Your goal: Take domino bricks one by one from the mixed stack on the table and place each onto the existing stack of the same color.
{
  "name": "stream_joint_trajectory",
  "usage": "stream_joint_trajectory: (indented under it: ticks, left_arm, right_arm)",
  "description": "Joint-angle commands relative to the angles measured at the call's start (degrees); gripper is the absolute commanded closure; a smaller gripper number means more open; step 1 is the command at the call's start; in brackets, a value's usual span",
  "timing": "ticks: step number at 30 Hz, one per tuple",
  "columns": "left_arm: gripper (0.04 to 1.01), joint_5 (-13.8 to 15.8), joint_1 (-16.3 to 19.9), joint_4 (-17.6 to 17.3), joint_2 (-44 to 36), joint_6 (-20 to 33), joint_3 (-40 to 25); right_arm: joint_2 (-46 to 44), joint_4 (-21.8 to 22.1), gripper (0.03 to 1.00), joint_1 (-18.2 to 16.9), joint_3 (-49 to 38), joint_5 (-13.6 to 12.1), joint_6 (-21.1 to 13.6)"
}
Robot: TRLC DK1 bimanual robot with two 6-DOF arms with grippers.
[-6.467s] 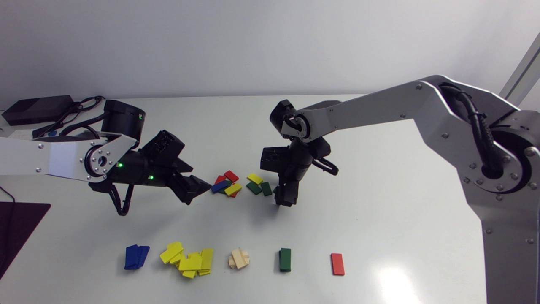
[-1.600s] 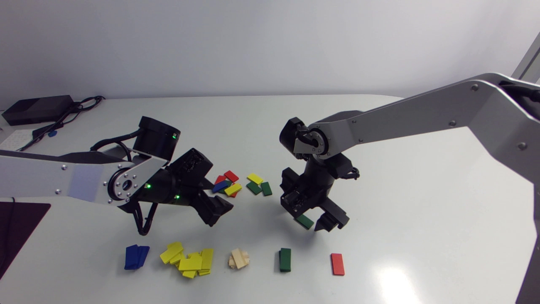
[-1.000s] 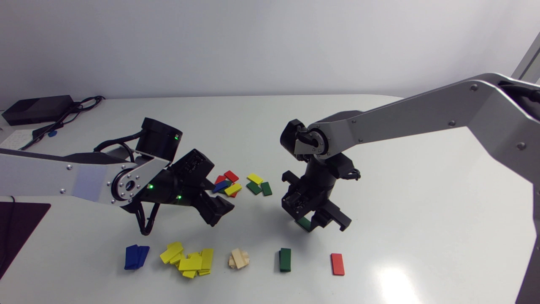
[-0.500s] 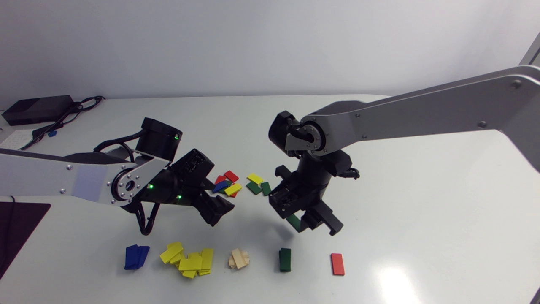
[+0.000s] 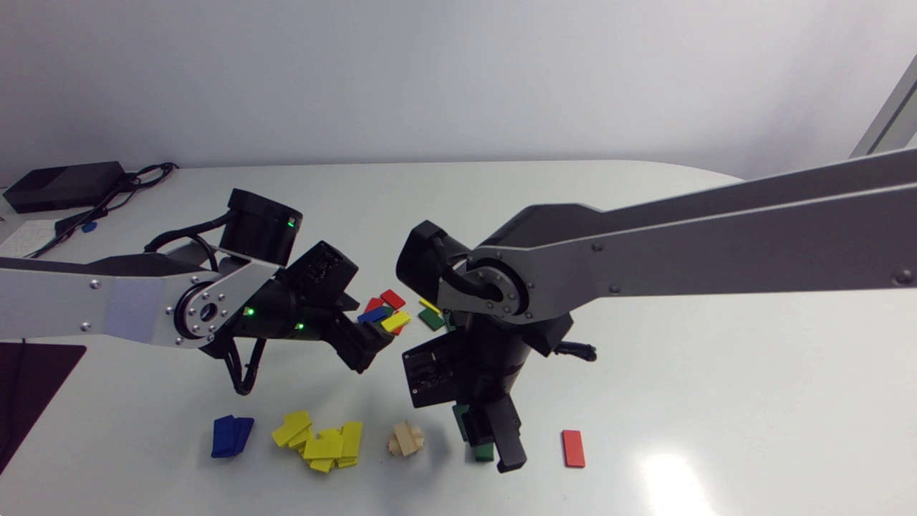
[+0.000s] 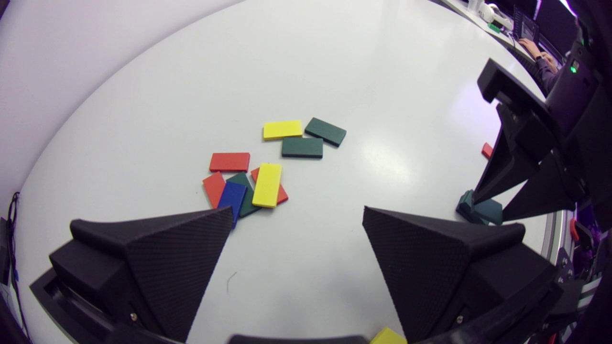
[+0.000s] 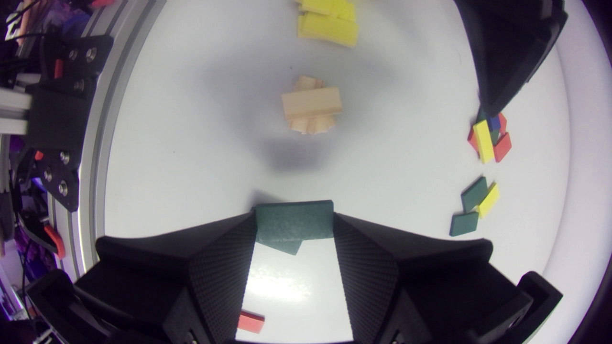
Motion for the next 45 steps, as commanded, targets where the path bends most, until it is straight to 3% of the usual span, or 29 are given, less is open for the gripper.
stream_joint_trajectory:
  ticks: [1, 8, 17, 45]
  left_arm:
    - [0.082, -0.7, -0.7, -0.6, -1.1, -1.6, -1.3]
    - [0.080, -2.1, -1.3, -0.8, -1.3, -2.1, -1.2]
    - [0.080, -2.4, -1.7, -1.2, -1.4, -2.3, -1.0]
    - [0.080, -2.8, -2.8, -1.4, -1.8, -2.8, -1.0]
  right_arm:
    - [-0.2, 0.8, 0.800, 0.1, -2.1, -0.1, 6.2]
    - [-0.2, 2.7, 0.800, -0.2, -5.3, -0.6, 10.9]
    - [-0.3, 3.4, 0.800, -1.1, -6.4, -1.2, 13.0]
    - [-1.5, 2.4, 0.800, -0.1, -7.1, 2.8, 23.8]
